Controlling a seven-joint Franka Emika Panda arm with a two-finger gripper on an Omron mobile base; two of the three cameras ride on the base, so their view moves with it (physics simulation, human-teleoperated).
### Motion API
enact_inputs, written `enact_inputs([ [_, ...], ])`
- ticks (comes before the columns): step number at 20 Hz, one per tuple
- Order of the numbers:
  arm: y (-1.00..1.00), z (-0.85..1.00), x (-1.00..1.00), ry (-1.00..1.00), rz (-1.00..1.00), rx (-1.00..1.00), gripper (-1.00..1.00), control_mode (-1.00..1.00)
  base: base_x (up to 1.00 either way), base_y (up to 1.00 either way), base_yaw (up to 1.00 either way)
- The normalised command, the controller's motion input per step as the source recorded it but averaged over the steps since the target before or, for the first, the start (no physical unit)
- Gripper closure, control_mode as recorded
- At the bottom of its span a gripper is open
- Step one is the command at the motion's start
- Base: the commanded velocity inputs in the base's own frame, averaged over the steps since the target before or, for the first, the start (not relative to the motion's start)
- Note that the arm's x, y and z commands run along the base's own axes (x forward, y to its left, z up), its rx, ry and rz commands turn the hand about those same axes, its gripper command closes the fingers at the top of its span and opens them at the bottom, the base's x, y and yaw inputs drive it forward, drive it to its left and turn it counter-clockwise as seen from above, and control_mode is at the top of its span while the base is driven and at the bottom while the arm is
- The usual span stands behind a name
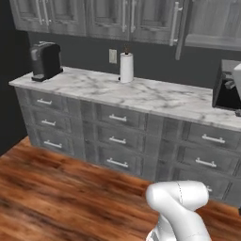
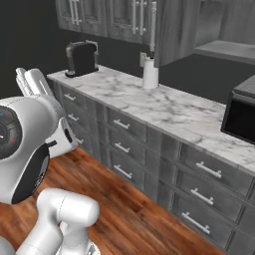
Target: Move the bowls from the cabinet to the plates on the dining table.
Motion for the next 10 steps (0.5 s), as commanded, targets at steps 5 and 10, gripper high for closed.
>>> enact_inputs([
  [5,0.00,0.00,0.00,0.00,0.00,0.00,-1.00,1.00,0.00,0.00,-0.25],
  [10,0.00,0.00,0.00,0.00,0.00,0.00,-1.00,1.00,0.00,0.00,-0.25],
])
